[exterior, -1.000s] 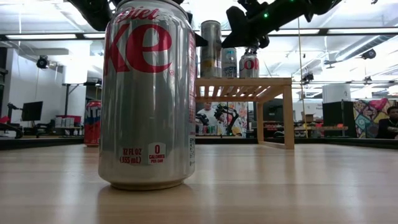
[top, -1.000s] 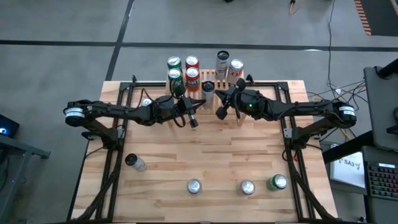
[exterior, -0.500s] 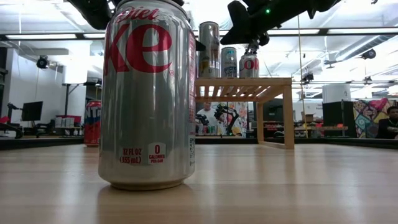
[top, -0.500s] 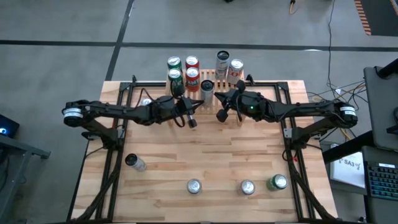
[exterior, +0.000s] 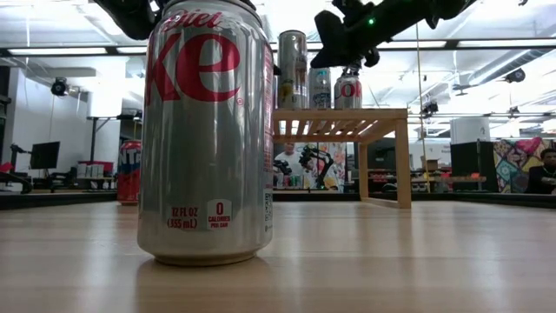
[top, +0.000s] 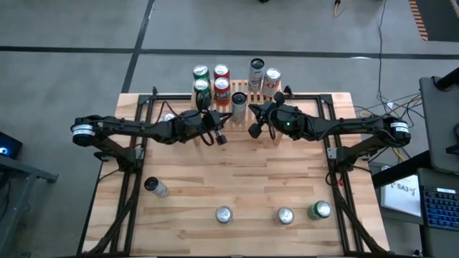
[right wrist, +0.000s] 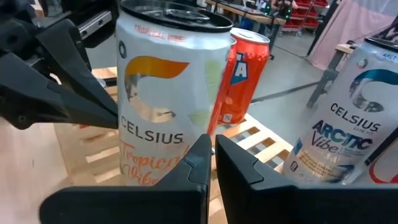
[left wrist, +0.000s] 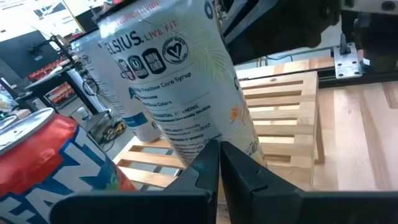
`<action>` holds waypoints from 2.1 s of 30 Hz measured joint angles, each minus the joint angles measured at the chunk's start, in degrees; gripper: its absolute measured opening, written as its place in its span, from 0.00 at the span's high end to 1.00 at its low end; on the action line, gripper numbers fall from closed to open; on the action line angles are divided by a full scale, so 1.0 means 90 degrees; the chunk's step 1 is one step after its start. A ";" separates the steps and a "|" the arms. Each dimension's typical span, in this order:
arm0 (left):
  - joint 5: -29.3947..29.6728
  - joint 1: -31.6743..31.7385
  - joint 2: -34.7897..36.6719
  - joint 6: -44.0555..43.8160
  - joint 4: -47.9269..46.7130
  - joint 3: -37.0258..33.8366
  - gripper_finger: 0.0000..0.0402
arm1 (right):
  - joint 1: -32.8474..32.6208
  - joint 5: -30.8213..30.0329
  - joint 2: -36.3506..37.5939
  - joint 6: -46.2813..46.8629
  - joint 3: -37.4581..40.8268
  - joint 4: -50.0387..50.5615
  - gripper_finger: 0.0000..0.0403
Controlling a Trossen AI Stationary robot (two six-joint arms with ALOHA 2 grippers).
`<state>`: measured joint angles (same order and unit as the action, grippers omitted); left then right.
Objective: Place canned beverage on shelf
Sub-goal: Put the white yellow soda can on the shelf
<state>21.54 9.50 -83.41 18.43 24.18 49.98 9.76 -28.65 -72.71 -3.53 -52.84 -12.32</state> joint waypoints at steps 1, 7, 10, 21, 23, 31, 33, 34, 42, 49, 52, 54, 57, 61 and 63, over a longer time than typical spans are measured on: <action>0.0000 0.0000 -0.0009 -0.0002 0.0024 0.0000 1.00 | 0.0000 -0.0001 -0.0015 0.0000 0.0000 -0.0006 0.97; 0.0000 0.0007 -0.0018 -0.0007 0.0040 0.0000 1.00 | -0.0002 0.0024 -0.0024 -0.0050 0.0000 -0.0007 0.97; 0.0000 0.0010 -0.0018 -0.0007 0.0051 0.0000 1.00 | -0.0030 0.0061 -0.0024 -0.0093 0.0000 0.0002 0.97; 0.0010 0.0010 -0.0018 -0.0038 0.0072 0.0000 1.00 | -0.0064 0.0438 -0.0024 -0.0102 0.0000 0.0006 0.97; 0.0053 0.0011 -0.0018 -0.0038 0.0072 0.0000 1.00 | -0.0102 0.0480 -0.0024 -0.0082 0.0000 0.0005 0.97; 0.0053 0.0015 -0.0021 -0.0038 0.0034 0.0000 1.00 | -0.0388 0.0530 -0.0024 -0.0250 0.0000 0.0027 0.97; 0.0053 0.0015 -0.0021 -0.0039 0.0006 0.0000 1.00 | -0.0449 0.0508 0.0002 -0.0312 0.0000 0.0016 0.97; 0.0054 0.0015 -0.0021 -0.0040 -0.0018 0.0000 1.00 | -0.0469 0.0456 0.0021 -0.0330 0.0000 0.0012 0.97; 0.0061 0.0007 0.0079 -0.0082 -0.0339 0.0000 1.00 | -0.0477 0.0181 0.0148 -0.0737 -0.0371 0.0136 0.97; 0.0033 -0.0020 0.0282 -0.0106 -0.0555 0.0000 1.00 | -0.0457 0.0071 0.0148 -0.0991 -0.1061 0.0937 0.97; -0.0260 -0.0022 0.0310 -0.0109 -0.0533 0.0000 1.00 | -0.0457 -0.0218 0.0148 -0.1232 -0.1368 0.1319 0.97; -0.0341 -0.0022 0.0309 -0.0109 -0.0531 0.0000 1.00 | -0.0453 -0.0326 0.0148 -0.1360 -0.1574 0.1475 0.97; -0.0342 -0.0022 0.0271 -0.0109 -0.0475 0.0000 1.00 | -0.0353 -0.0318 0.0148 -0.1570 -0.1794 0.1533 0.97; -0.0340 -0.0022 0.0268 -0.0108 -0.0356 0.0000 1.00 | -0.0096 -0.0320 0.0148 -0.1578 -0.1875 0.1535 0.97; -0.0340 -0.0022 0.0268 -0.0108 -0.0323 0.0000 1.00 | 0.0066 -0.0289 0.0146 -0.1509 -0.1858 0.1547 0.97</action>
<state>18.48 9.30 -80.99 17.46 21.27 49.98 10.36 -31.25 -71.40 -17.11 -69.56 1.61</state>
